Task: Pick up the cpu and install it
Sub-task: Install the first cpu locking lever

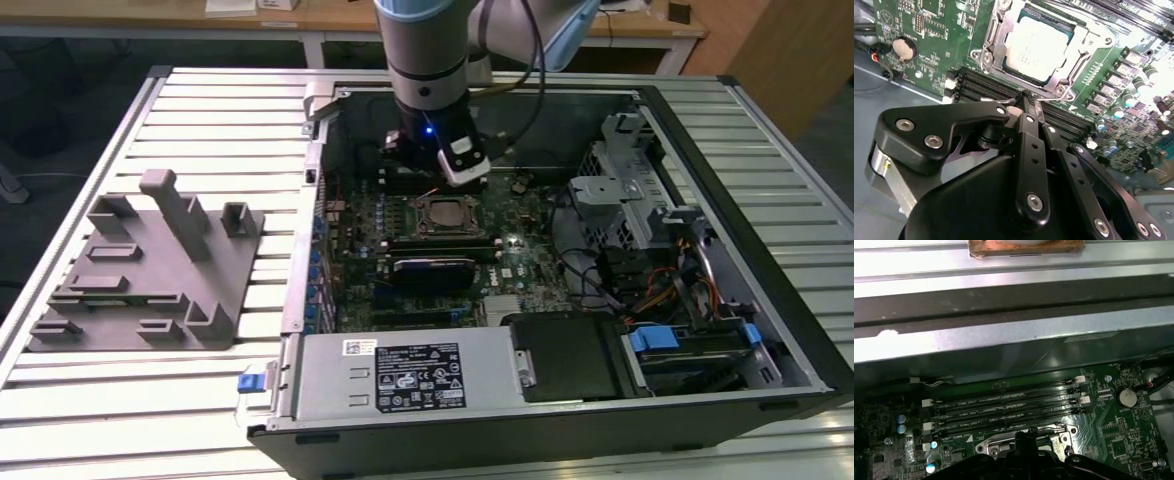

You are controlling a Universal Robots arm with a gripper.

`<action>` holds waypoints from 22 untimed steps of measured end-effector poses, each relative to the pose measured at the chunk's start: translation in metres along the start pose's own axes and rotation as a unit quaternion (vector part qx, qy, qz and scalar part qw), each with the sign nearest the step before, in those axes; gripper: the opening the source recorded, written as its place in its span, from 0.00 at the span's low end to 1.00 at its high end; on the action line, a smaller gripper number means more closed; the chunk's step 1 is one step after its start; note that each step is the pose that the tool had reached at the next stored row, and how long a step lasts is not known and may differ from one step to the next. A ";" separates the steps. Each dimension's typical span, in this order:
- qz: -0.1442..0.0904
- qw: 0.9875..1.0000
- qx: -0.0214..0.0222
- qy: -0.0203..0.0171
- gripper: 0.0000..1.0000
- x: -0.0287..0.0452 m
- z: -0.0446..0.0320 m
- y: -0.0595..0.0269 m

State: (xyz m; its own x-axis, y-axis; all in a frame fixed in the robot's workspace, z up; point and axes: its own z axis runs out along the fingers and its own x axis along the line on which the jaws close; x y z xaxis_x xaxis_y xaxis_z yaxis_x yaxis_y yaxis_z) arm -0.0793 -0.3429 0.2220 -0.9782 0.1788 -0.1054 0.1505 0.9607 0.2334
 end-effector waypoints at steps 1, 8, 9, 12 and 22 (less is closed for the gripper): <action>0.002 1.000 0.000 -0.001 0.11 -0.0002 0.0008 -0.0001; 0.013 1.000 0.001 -0.004 0.11 -0.0032 0.0051 0.0010; 0.014 1.000 0.001 -0.004 0.11 -0.0035 0.0056 0.0015; 0.014 1.000 0.001 -0.004 0.11 -0.0041 0.0066 0.0023; 0.015 1.000 0.002 -0.006 0.11 -0.0037 0.0123 0.0051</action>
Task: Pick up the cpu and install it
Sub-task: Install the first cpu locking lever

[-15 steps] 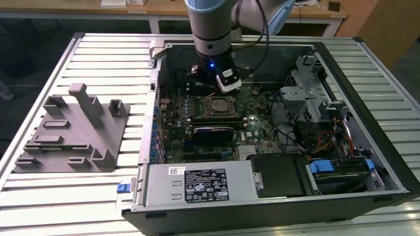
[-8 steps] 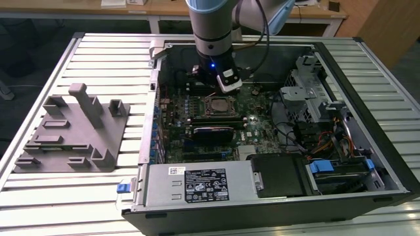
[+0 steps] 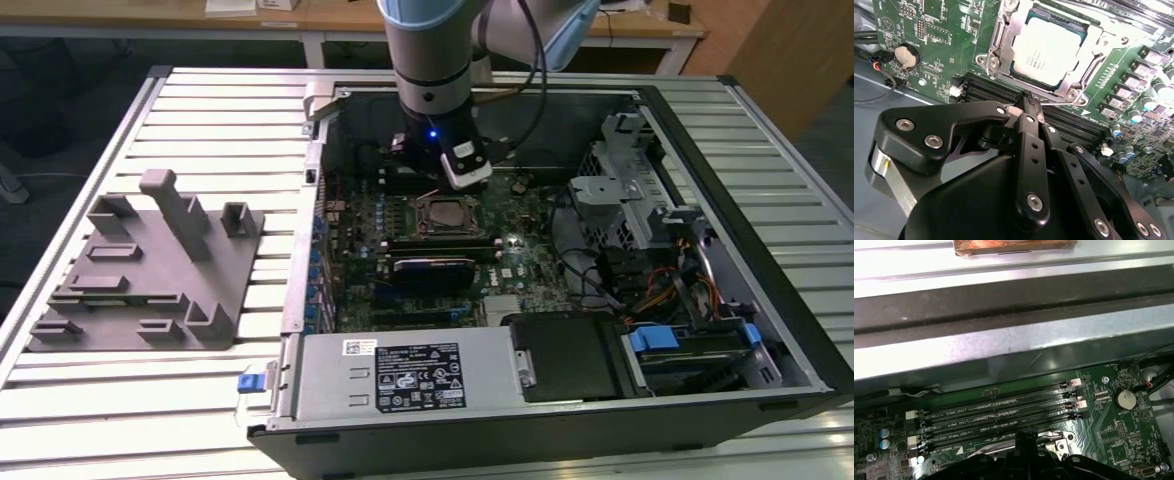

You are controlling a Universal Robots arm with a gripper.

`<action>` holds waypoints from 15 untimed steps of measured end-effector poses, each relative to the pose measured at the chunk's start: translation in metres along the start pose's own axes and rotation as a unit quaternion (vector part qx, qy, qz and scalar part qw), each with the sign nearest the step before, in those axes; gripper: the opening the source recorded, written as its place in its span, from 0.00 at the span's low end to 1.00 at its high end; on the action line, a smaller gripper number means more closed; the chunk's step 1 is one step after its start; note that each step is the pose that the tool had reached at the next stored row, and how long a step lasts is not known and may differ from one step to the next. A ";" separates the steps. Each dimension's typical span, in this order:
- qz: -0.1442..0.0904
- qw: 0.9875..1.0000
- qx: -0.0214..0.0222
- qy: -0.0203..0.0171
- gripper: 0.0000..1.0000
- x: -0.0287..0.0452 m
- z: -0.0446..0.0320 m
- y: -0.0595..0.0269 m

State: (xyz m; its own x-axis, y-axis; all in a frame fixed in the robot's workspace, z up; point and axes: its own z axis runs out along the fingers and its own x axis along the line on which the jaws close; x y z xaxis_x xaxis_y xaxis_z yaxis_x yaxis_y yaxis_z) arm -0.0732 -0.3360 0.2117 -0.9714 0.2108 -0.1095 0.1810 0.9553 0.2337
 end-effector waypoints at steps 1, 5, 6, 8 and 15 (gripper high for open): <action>0.000 1.000 0.000 0.000 0.11 0.0000 0.0005 0.0004; 0.008 1.000 0.001 -0.002 0.11 -0.0021 0.0025 0.0017; 0.011 1.000 0.001 -0.003 0.11 -0.0027 0.0031 0.0019; 0.016 1.000 0.002 -0.004 0.11 -0.0038 0.0039 0.0024; 0.020 1.000 0.002 -0.005 0.11 -0.0039 0.0047 0.0032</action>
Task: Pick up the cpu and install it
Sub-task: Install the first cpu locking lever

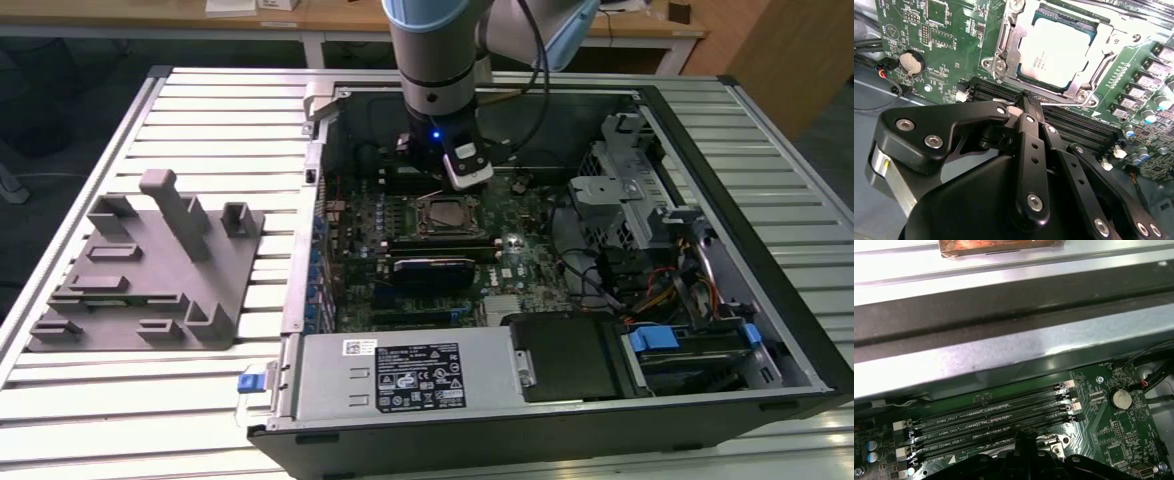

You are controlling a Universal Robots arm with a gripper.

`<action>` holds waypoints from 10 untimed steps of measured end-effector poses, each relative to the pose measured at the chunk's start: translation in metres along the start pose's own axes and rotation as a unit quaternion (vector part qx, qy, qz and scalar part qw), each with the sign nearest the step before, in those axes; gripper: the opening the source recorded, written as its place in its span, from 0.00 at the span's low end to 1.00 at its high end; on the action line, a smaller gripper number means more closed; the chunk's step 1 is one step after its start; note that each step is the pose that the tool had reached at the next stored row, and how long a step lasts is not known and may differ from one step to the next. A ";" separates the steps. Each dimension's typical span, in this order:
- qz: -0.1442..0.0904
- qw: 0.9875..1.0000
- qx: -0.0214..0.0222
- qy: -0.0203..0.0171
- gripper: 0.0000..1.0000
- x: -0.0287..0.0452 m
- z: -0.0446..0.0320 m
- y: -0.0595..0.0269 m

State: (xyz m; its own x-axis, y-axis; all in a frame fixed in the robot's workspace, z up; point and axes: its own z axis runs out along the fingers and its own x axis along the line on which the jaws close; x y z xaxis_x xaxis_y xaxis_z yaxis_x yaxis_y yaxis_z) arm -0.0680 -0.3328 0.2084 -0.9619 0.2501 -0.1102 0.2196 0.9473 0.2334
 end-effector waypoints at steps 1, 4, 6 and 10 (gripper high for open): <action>0.000 1.000 0.000 0.000 0.11 0.0000 0.0002 0.0000; 0.004 1.000 0.000 -0.005 0.11 0.0003 0.0019 -0.0005; 0.009 1.000 0.000 -0.009 0.11 0.0004 0.0031 -0.0007; 0.015 1.000 0.000 -0.013 0.11 0.0007 0.0044 -0.0011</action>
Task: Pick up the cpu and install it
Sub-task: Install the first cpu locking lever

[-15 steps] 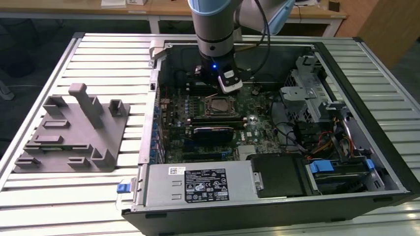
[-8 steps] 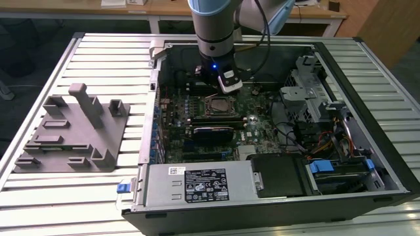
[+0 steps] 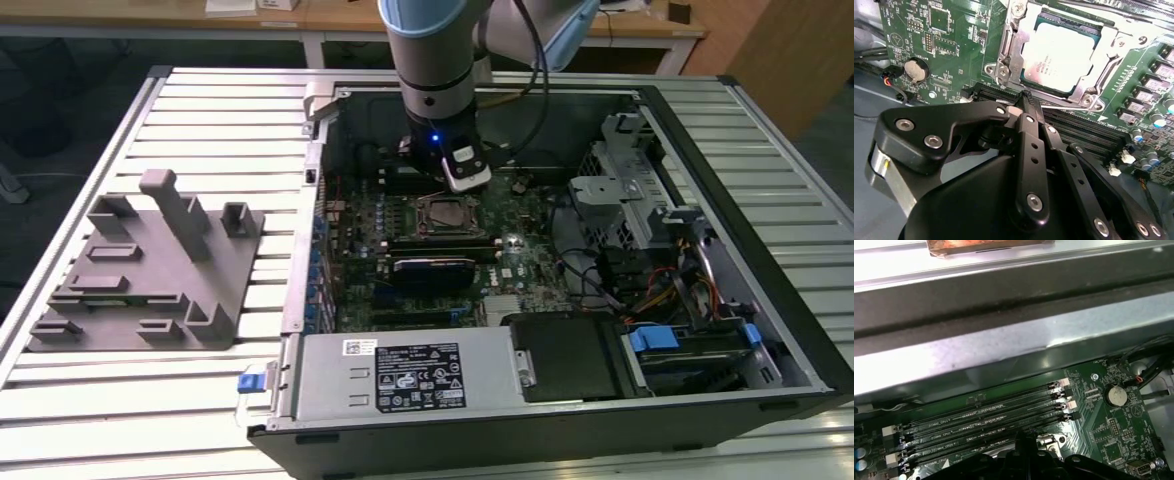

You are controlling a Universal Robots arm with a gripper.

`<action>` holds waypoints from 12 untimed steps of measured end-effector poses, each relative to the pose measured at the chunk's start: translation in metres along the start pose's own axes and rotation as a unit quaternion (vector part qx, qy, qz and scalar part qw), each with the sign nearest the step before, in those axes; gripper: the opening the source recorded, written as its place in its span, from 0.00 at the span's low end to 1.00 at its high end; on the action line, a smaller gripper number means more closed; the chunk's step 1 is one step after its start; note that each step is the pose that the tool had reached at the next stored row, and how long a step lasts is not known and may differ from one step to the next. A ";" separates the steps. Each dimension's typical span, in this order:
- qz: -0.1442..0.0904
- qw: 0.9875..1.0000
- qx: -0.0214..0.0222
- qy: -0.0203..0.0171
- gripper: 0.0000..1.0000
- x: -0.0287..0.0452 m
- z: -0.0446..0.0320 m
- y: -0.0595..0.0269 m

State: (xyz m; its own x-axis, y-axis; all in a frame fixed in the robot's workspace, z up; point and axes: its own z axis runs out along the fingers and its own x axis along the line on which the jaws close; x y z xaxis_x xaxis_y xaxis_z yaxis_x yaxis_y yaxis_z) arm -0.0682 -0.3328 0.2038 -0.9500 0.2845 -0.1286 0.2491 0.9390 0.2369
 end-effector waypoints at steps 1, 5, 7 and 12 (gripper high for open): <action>0.001 1.000 0.000 0.000 0.11 0.0002 0.0003 0.0000; 0.006 1.000 0.001 -0.002 0.11 0.0017 0.0014 0.0012; 0.008 1.000 0.001 -0.002 0.11 0.0024 0.0019 0.0023; 0.014 1.000 0.002 -0.004 0.11 0.0034 0.0034 0.0042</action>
State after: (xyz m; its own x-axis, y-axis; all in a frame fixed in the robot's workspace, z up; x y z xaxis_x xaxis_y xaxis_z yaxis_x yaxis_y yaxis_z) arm -0.0698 -0.3272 0.2011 -0.9410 0.3127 -0.1293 0.2768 0.9311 0.2373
